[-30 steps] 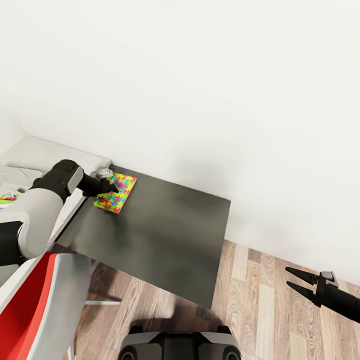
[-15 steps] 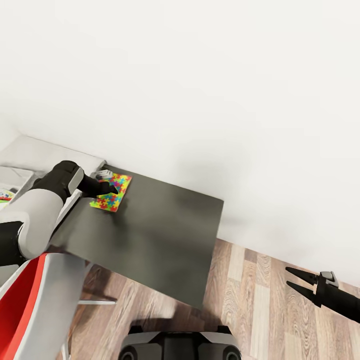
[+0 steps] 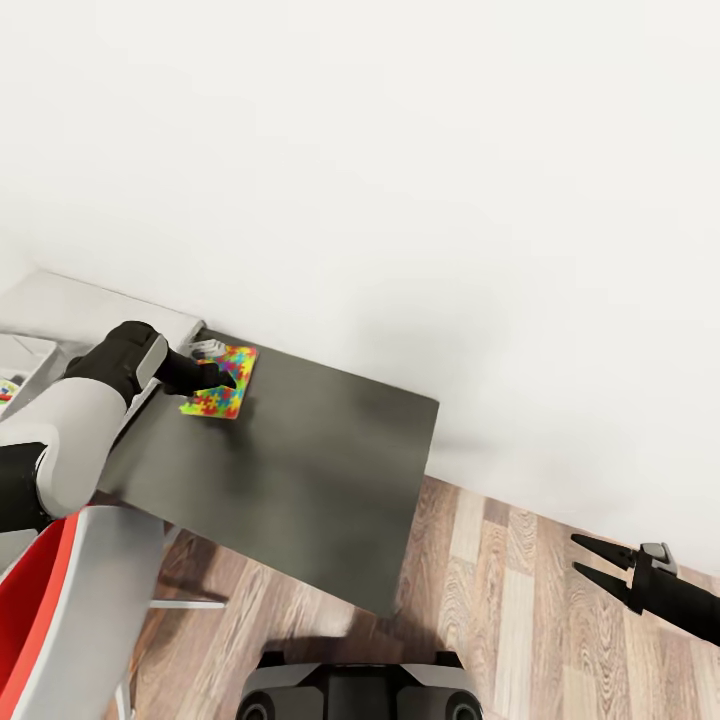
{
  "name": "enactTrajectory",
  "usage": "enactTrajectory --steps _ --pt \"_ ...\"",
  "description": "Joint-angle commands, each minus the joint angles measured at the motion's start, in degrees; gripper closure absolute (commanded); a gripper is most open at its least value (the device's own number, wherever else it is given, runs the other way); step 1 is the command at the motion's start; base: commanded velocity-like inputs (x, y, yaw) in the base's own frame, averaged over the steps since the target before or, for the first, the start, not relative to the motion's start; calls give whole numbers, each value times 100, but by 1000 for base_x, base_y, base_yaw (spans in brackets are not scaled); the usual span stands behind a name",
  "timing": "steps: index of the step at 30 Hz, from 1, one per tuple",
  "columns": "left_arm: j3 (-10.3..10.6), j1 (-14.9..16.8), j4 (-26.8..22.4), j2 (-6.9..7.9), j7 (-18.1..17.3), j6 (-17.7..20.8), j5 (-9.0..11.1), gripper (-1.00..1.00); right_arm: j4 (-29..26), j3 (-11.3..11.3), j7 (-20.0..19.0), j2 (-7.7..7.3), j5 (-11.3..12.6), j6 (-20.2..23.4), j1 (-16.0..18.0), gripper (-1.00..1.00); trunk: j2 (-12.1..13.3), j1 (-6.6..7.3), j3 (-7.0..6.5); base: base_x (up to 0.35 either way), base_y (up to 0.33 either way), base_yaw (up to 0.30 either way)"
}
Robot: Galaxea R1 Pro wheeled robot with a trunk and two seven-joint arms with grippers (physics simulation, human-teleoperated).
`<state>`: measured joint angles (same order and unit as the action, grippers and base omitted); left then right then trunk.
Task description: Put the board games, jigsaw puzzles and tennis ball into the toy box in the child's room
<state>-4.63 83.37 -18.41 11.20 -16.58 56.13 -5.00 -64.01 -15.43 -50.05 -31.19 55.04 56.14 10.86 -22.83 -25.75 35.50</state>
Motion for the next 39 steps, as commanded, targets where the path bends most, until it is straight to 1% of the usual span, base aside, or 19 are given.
enactTrajectory --steps 1,4,16,39 --pt "-47 3 -4 -4 -30 27 -54 -100 2 -3 -22 -1 -11 23 4 -100 -9 -3 7 0 -209 0" --pt "-47 3 -4 -4 -30 25 -54 -100 2 -3 -22 -1 -11 21 4 -100 -9 -3 7 0 -176 0" --pt "-41 3 -4 -4 -30 21 -54 -100 2 -3 -22 -1 -11 20 4 -100 -9 -3 7 -21 -65 0" --pt "-47 3 -4 -4 -31 21 -54 -100 2 -3 -22 -1 -11 13 4 -100 -9 -3 7 -45 -5 0"
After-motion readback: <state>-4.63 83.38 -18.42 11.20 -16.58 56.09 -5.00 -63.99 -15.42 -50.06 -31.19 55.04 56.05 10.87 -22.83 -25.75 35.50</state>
